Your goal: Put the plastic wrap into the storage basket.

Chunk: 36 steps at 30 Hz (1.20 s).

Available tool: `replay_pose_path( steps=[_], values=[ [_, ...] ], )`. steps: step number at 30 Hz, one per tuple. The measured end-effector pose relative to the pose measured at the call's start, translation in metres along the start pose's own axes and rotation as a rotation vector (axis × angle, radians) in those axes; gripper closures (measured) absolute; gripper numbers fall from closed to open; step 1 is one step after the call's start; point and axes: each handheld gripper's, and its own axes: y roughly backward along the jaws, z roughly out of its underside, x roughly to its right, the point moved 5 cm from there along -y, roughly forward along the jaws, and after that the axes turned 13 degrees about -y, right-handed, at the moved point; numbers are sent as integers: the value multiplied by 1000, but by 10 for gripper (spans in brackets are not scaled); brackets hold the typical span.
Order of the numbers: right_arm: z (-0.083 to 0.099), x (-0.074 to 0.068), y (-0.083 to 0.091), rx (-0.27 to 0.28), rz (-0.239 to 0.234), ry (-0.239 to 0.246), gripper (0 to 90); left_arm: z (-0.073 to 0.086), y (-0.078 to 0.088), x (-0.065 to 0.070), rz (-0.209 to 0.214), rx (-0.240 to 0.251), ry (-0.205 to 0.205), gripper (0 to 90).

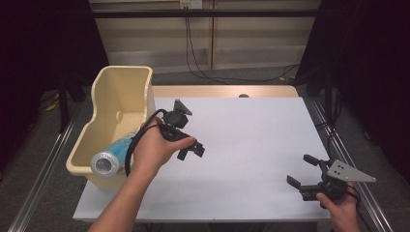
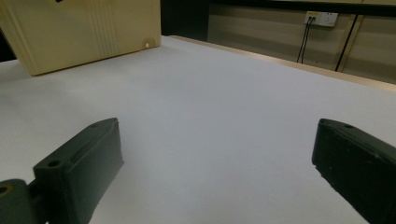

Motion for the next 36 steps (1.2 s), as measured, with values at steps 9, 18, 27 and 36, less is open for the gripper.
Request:
replay_pose_path(
  steps=[9,18,27,36],
  values=[
    [0,0,0,0,0,0,11,5,-22,7,4,6,-37,80],
    [0,-1,-1,-3,0,-2,11,16,-49,8,27,6,-55,81],
    [0,0,-1,-3,-1,-1,11,28,-68,8,40,39,-66,81],
    [0,0,-1,-6,-2,0,11,40,-84,6,13,100,-74,77]
  ],
)
